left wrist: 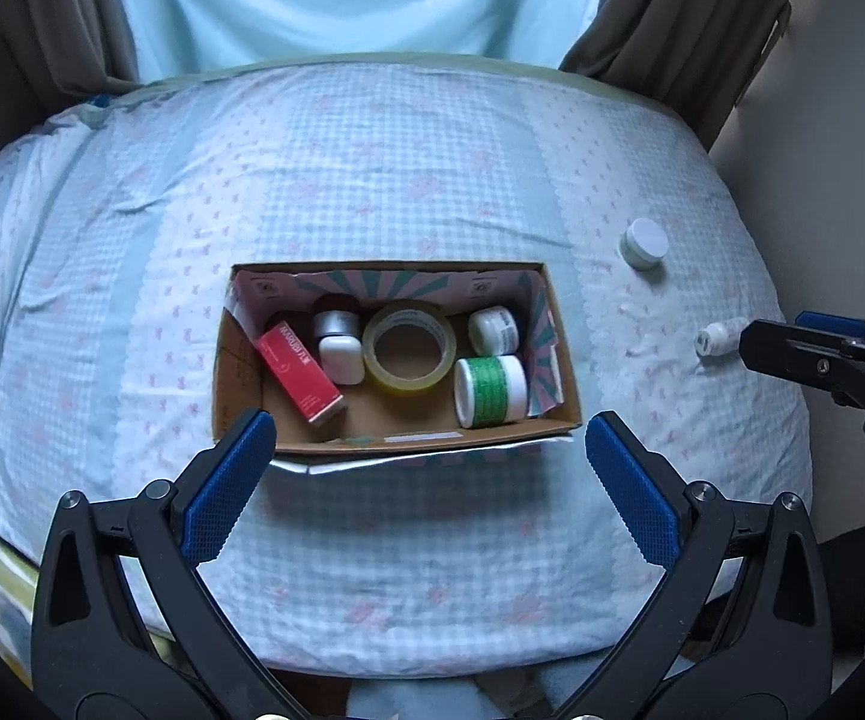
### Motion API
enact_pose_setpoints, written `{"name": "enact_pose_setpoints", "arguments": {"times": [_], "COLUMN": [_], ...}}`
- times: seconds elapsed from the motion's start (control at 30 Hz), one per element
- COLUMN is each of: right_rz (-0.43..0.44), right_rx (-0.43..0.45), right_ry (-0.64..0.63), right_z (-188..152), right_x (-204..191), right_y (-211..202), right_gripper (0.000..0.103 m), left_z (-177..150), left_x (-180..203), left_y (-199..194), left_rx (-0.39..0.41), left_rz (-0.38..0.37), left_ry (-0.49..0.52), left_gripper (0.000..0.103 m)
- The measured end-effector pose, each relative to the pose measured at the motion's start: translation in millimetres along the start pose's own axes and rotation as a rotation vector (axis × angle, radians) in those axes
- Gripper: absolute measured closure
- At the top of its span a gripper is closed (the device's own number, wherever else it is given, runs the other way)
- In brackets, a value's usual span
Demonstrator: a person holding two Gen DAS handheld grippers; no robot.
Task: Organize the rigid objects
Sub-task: 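Lift both tools from the box toward the white jar and pill bottle, then grasp the white round jar with the left tool while the right tool grasps the pill bottle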
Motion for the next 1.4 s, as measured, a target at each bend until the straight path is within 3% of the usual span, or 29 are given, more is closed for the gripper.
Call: {"name": "enact_pose_setpoints", "arguments": {"times": [0.2,0.33,0.53,0.63,0.83,1.03,1.23,1.4], "right_rz": [-0.075,-0.099,-0.091,-0.088,-0.034,0.062,0.207,0.308], "right_rx": [0.077,0.083,0.070,0.057,0.021,-0.034,-0.041,0.002], "right_ry": [-0.032,0.003,0.152,0.230,0.402,0.587,0.860,1.103], "right_z": [-26,-33,-31,-28,-14,3,15,13], "right_x": [77,143,232,268,327,368,400,413], "right_y": [-34,-47,-51,-45,-20,28,85,124], "right_gripper": [0.000,0.000,0.000,0.000,0.000,0.000,0.000,0.006], "left_z": [-1,10,44,67,118,169,207,230], "left_x": [84,142,222,250,290,313,327,333], "left_y": [-13,-7,18,38,89,164,245,301], "left_rx": [0.039,0.032,0.008,-0.019,-0.079,-0.162,-0.229,-0.279], "left_rz": [-0.021,-0.067,-0.039,-0.059,-0.036,0.003,0.062,0.096], "left_ry": [-0.048,-0.051,0.048,0.101,0.208,0.327,0.434,0.504], "left_gripper": [0.000,0.000,0.000,0.000,0.000,0.000,0.000,0.001]}}
Point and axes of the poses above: each gripper's, at about its wrist camera, not at the fingertips, and y roughly the way its jaws point, x to its right, z to its top, the point moved 1 cm from there along y, roughly the way its jaws point, and after that the axes turned 14 degrees about -x, right-handed, at the moved point
